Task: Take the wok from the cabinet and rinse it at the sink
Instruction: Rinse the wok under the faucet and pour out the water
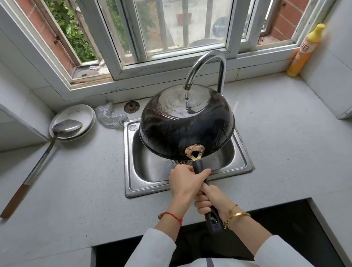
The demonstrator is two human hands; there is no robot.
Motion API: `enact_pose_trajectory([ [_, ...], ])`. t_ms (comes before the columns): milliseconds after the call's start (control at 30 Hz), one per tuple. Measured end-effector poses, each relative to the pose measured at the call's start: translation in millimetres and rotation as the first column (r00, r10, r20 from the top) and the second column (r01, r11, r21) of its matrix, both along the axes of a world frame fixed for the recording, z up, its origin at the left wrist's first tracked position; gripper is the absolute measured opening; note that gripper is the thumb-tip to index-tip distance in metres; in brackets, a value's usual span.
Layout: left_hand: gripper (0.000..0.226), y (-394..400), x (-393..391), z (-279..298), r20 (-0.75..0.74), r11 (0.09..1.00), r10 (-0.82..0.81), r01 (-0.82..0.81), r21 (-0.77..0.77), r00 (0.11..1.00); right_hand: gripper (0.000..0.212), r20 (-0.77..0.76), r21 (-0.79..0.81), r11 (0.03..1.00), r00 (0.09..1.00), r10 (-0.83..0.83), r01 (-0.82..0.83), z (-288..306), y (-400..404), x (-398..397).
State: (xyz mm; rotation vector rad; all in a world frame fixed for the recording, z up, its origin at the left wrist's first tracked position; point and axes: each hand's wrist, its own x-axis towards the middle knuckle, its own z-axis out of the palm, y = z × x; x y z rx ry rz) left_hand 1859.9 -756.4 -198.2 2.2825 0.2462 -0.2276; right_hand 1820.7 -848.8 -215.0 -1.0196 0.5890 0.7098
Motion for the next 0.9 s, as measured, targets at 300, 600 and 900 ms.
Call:
enact_pose_trajectory([
  [300,0.045,7.2,11.6,0.4,-0.05,0.994,0.053,-0.058,-0.095,0.997,0.041,0.039,-0.137,0.99,0.998,0.041,-0.035,3.5,6.8,12.8],
  [600,0.042,25.5,23.2,0.0,-0.082,0.984,0.127,-0.136,-0.116,0.988,0.039,0.039,-0.156,0.983,0.994,0.106,-0.099,7.9,23.6,30.0],
  [900,0.04,31.8,9.4,-6.4,-0.116,0.972,0.164,-0.18,-0.152,0.98,0.04,0.041,-0.184,0.971,0.986,0.162,-0.151,6.7,27.7,19.2],
])
